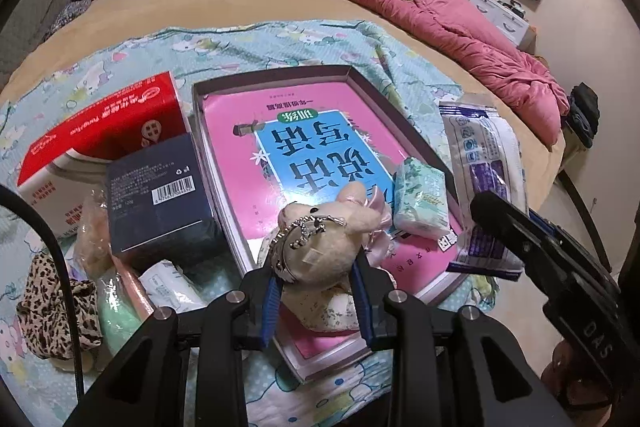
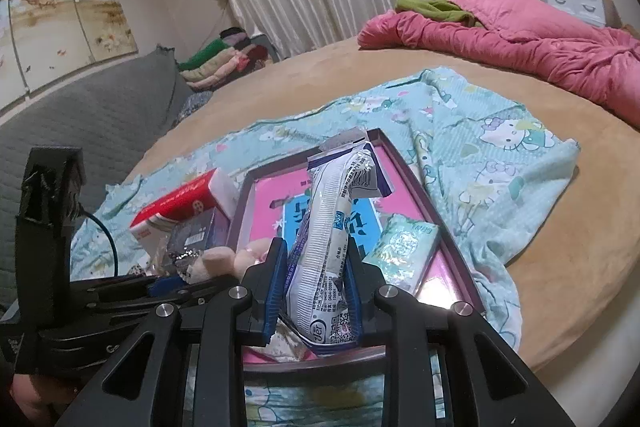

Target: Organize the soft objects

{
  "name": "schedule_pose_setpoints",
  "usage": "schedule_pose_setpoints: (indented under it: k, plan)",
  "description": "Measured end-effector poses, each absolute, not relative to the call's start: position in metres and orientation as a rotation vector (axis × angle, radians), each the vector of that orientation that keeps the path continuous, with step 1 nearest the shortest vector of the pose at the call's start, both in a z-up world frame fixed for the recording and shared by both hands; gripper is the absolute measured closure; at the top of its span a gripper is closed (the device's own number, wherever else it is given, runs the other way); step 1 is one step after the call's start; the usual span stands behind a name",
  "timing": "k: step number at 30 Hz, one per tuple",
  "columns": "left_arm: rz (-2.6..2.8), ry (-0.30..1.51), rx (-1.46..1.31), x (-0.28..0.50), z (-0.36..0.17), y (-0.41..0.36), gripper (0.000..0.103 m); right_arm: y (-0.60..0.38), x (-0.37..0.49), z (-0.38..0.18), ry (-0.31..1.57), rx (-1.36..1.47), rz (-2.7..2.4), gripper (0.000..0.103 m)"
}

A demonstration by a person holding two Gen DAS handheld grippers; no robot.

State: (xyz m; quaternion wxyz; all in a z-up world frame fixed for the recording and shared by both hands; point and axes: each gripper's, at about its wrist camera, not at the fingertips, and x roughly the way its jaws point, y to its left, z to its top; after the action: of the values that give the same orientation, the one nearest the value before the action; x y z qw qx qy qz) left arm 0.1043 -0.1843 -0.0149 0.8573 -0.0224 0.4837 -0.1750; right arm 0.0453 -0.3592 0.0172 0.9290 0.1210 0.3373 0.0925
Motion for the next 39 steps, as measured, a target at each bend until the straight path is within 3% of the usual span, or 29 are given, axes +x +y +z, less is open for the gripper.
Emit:
schedule_pose_setpoints:
  k: [27,39]
  plan:
    - [-0.308,1.021,-0.019,0.121,-0.030,-0.186,0.070,-0.339,0.078,-0.024,0.860,0.176,0.159,0.075]
    - [-0.316,1.033,-0.022,0.120,-0.030,-0.185,0.070,-0.338,0.086,-0.036,0.913,0.182,0.149,0.070]
